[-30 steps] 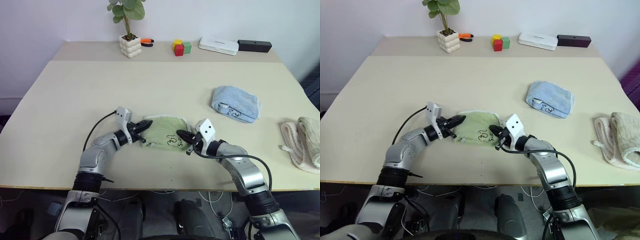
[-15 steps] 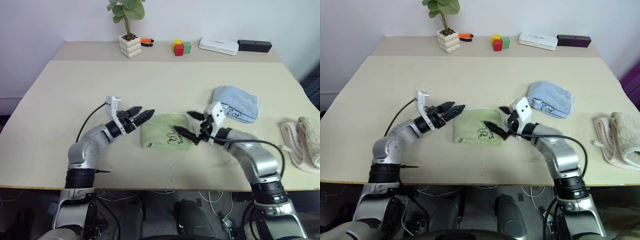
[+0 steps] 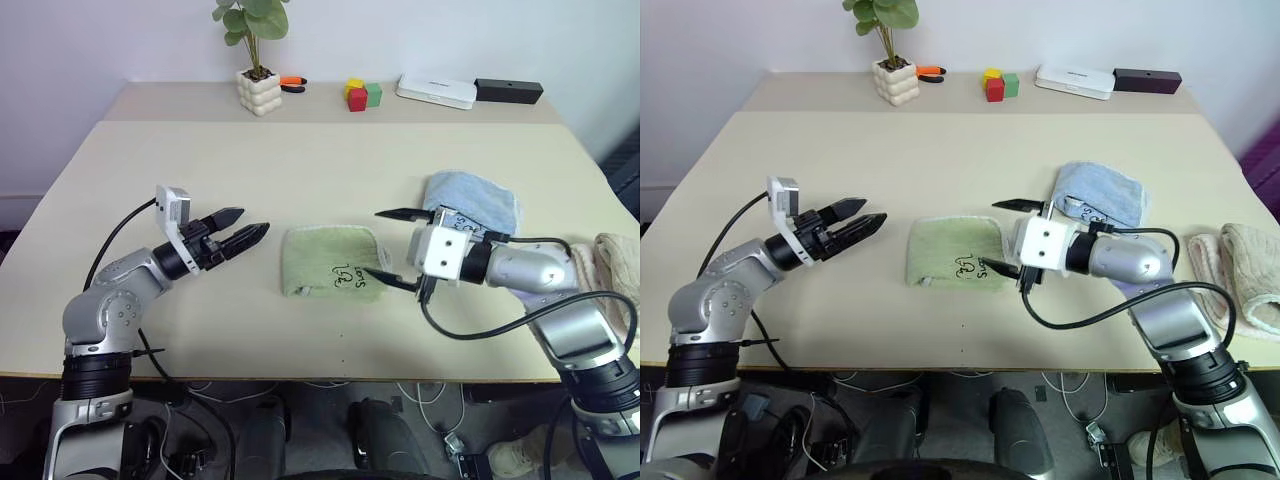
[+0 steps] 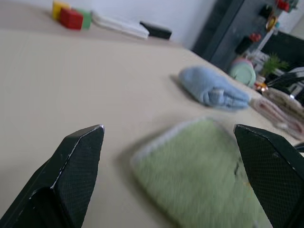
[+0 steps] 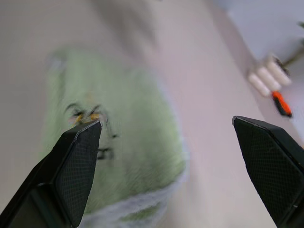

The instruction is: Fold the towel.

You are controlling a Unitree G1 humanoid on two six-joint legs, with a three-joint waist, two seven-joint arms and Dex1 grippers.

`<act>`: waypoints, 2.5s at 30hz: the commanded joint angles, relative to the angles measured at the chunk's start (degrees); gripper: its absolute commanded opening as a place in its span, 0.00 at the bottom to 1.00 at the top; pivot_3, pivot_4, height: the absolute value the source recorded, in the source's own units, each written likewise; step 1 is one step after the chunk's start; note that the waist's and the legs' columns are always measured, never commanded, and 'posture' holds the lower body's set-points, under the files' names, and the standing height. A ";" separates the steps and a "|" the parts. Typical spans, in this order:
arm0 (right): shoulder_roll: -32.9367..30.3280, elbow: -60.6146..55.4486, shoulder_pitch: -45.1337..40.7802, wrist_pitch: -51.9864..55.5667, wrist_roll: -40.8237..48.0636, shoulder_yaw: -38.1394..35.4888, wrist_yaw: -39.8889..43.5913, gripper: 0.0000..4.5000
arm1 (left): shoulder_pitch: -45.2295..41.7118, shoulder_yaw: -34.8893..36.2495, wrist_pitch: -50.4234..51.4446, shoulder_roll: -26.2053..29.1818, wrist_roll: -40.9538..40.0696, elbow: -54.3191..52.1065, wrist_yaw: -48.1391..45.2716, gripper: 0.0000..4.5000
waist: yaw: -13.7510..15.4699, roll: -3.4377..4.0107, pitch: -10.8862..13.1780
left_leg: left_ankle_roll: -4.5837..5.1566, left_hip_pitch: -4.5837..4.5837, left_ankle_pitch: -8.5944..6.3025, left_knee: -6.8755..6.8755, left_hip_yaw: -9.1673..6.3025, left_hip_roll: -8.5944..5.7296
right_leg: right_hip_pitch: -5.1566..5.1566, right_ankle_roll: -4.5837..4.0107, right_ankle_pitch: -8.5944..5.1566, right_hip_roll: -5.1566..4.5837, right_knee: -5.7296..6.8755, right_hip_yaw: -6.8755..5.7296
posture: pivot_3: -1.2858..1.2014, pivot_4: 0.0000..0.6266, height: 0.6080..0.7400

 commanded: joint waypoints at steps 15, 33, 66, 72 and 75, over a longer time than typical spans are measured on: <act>12.29 -4.99 -3.56 29.26 23.09 -12.38 -7.33 1.00 | 4.61 2.96 -1.11 9.82 -3.77 -5.55 -11.71 0.99 | 0.05 0.03 0.01 | 0.00 -0.03 0.00 -0.01 -0.01 0.07 | -0.02 -0.18 -0.09 -0.04 0.01 0.02 | 0.52 0.24 1.00; 20.64 -8.54 22.48 46.91 111.04 -27.72 -69.67 1.00 | 1.75 0.12 -1.50 4.93 -2.96 -1.57 -9.70 0.99 | -1.13 0.07 -0.01 | 0.26 0.03 -0.11 0.04 0.11 0.21 | 0.02 -0.44 -0.10 0.15 -0.06 0.13 | 0.52 0.24 1.00; 24.82 -1.65 21.35 47.43 111.04 -23.19 -76.56 1.00 | 7.68 0.55 -7.32 11.01 -0.55 -10.80 -13.35 0.99 | -1.00 0.12 -0.01 | 0.28 -0.20 -0.13 -0.07 0.17 0.26 | -0.25 -0.56 -0.17 0.09 -0.13 0.21 | 0.52 0.24 1.00; 23.40 0.14 20.72 47.20 111.04 -21.09 -77.26 1.00 | 7.81 1.57 -6.31 11.94 -1.31 -11.74 -12.93 0.99 | -1.18 0.11 -0.01 | 0.28 -0.21 -0.13 -0.06 0.17 0.26 | -0.26 -0.56 -0.16 0.12 -0.13 0.21 | 0.52 0.24 1.00; 23.96 1.15 20.41 47.18 111.04 -20.55 -76.93 1.00 | 8.32 2.08 -5.79 12.47 -1.74 -12.26 -12.87 0.99 | -1.33 0.10 -0.02 | 0.28 -0.20 -0.13 -0.07 0.17 0.27 | -0.25 -0.56 -0.16 0.14 -0.12 0.21 | 0.52 0.24 1.00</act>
